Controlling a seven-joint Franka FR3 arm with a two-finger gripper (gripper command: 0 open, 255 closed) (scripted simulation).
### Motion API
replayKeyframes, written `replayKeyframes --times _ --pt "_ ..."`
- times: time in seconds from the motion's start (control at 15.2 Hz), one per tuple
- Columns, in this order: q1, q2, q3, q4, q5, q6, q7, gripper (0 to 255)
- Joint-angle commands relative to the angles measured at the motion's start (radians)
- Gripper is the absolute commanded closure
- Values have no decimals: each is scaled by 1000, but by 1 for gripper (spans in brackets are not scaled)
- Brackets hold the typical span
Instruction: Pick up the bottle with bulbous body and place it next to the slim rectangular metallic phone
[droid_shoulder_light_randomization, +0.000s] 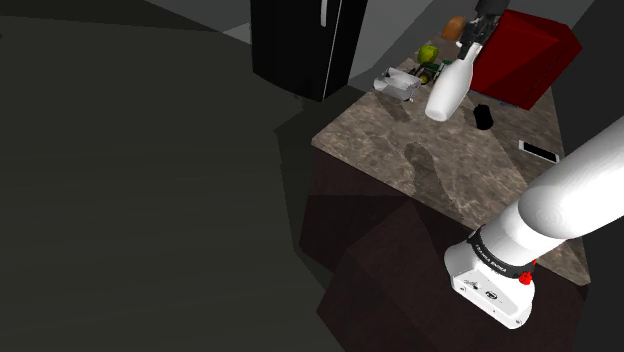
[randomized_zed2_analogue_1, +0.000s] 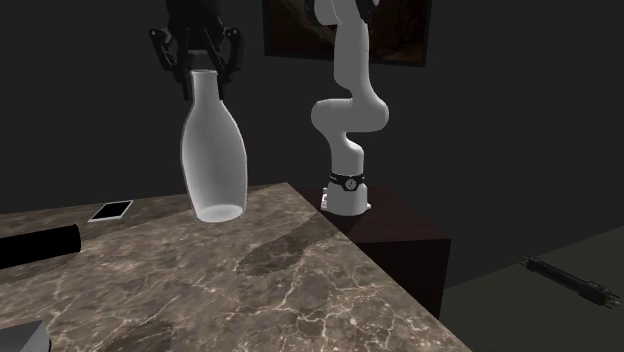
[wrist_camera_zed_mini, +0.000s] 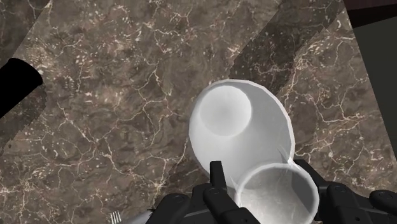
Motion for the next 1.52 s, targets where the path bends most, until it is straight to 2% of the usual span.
replayKeyframes --times 0.0,0.79,1.45 --pt "0 1 0 31 1 -30 -2 255" --pt "-1 28 -3 221 14 -196 -15 255" --pt "-11 86 -14 422 40 -345 -39 255"
